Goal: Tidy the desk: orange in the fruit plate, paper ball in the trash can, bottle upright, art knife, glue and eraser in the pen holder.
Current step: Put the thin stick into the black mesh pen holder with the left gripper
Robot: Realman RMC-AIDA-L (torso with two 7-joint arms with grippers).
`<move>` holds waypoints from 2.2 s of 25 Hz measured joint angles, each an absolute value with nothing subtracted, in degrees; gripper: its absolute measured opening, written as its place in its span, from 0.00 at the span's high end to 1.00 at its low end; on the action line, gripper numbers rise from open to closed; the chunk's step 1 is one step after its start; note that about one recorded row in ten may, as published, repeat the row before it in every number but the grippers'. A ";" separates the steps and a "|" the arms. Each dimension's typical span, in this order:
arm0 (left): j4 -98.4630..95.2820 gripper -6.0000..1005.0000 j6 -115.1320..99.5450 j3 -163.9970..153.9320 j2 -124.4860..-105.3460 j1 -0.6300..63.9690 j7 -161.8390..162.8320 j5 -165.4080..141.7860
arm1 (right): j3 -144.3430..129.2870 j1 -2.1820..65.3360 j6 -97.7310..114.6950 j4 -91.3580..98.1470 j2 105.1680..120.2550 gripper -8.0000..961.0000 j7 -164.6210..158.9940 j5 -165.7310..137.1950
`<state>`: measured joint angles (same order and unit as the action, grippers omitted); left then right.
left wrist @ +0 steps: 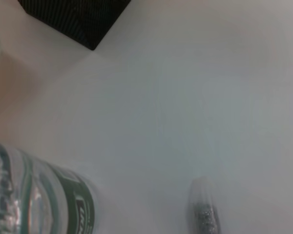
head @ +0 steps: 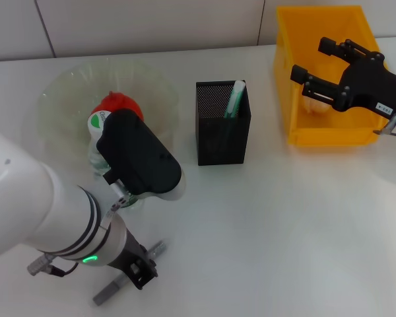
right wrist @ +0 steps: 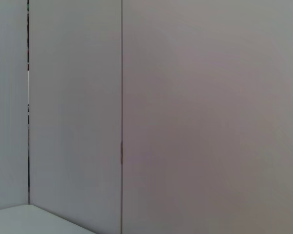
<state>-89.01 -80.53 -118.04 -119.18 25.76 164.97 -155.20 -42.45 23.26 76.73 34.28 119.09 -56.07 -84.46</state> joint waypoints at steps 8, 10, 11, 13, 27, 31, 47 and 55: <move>-86.80 0.79 -80.75 -118.18 -119.18 26.95 164.97 -154.68 | -42.45 23.29 76.74 34.28 119.09 0.18 -56.07 -84.46; -86.48 0.80 -80.75 -118.19 -119.19 27.12 164.97 -154.58 | -42.45 23.30 76.73 34.28 119.09 0.18 -56.07 -84.46; -86.48 0.81 -80.75 -118.19 -119.19 27.12 164.97 -154.58 | -42.45 23.27 76.73 34.28 119.09 0.18 -56.07 -84.46; -86.49 0.81 -80.77 -118.20 -119.18 27.13 164.97 -154.56 | -42.45 23.20 76.73 34.28 119.09 0.18 -56.07 -84.46; -89.57 0.84 -81.09 -118.03 -119.18 27.05 164.97 -153.78 | -41.77 23.02 76.73 33.99 119.09 0.18 -55.76 -84.46; -91.74 0.85 -80.96 -117.06 -119.18 26.90 164.97 -151.18 | -41.03 23.15 76.72 33.43 119.09 0.18 -55.52 -84.46; -100.54 0.85 -73.17 -111.68 -119.10 26.77 163.86 -140.92 | -40.29 23.12 76.72 33.41 119.09 0.18 -55.39 -84.46; -100.10 0.85 -59.02 -111.02 -118.92 25.23 158.40 -137.76 | -40.31 22.79 76.72 33.42 119.09 0.18 -55.37 -84.46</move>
